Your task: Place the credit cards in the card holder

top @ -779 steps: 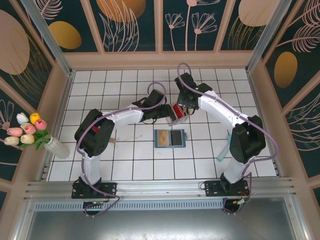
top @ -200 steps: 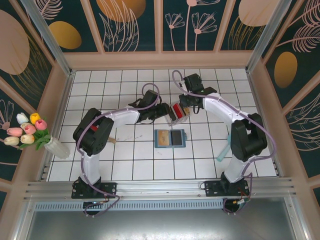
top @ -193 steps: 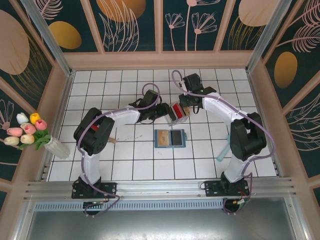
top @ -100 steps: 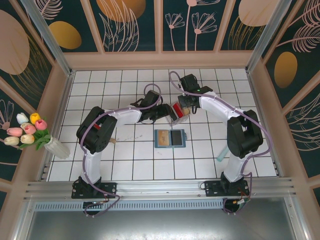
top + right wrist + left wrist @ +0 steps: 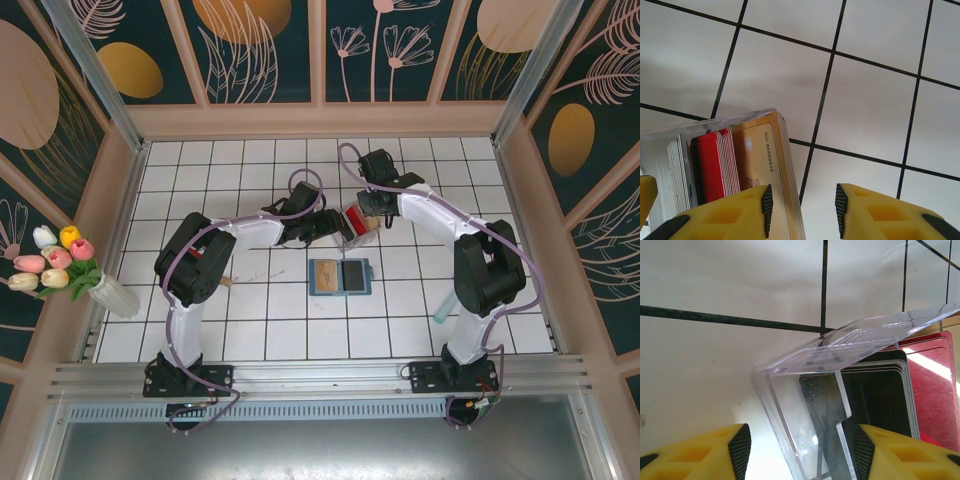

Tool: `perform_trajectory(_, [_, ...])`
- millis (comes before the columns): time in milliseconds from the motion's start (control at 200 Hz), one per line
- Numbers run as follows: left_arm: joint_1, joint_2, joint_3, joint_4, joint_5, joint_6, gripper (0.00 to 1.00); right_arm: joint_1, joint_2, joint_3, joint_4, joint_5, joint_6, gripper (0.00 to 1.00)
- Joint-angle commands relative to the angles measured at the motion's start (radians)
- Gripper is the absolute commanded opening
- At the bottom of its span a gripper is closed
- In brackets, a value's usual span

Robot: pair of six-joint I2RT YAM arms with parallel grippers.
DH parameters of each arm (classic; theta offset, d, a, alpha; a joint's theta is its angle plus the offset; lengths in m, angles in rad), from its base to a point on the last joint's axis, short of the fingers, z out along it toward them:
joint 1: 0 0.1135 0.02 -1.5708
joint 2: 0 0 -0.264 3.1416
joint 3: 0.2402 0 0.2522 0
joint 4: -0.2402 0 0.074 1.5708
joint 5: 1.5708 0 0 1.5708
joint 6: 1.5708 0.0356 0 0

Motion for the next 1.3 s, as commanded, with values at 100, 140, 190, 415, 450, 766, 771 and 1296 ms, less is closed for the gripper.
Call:
perform_trajectory(100, [0.008, 0.028, 0.021, -0.003, 0.014, 0.018, 0.59, -0.001, 0.042, 0.046, -0.038, -0.021, 0.011, 0.46])
perform_trajectory(140, [0.007, 0.03, 0.023, -0.001, 0.016, 0.02, 0.59, -0.001, 0.05, 0.045, -0.039, -0.016, 0.011, 0.46])
perform_trajectory(190, [0.008, 0.032, 0.024, 0.002, 0.017, 0.02, 0.59, -0.001, 0.061, 0.047, -0.045, -0.016, 0.009, 0.46])
perform_trajectory(415, [0.01, 0.048, 0.028, 0.015, 0.023, 0.022, 0.6, -0.001, 0.112, 0.05, -0.063, 0.031, 0.005, 0.47])
perform_trajectory(450, [0.01, 0.051, 0.026, 0.013, 0.022, 0.02, 0.6, -0.001, 0.115, 0.053, -0.068, 0.042, 0.006, 0.47])
perform_trajectory(766, [0.009, 0.056, 0.005, 0.015, 0.012, 0.016, 0.6, 0.01, 0.064, 0.073, -0.081, 0.095, 0.005, 0.45])
perform_trajectory(771, [0.008, 0.056, 0.005, 0.015, 0.012, 0.016, 0.6, 0.01, 0.063, 0.072, -0.082, 0.093, 0.005, 0.44])
perform_trajectory(1296, [0.009, 0.053, 0.007, 0.013, 0.016, 0.016, 0.59, 0.011, 0.053, 0.085, -0.091, 0.068, 0.001, 0.21])
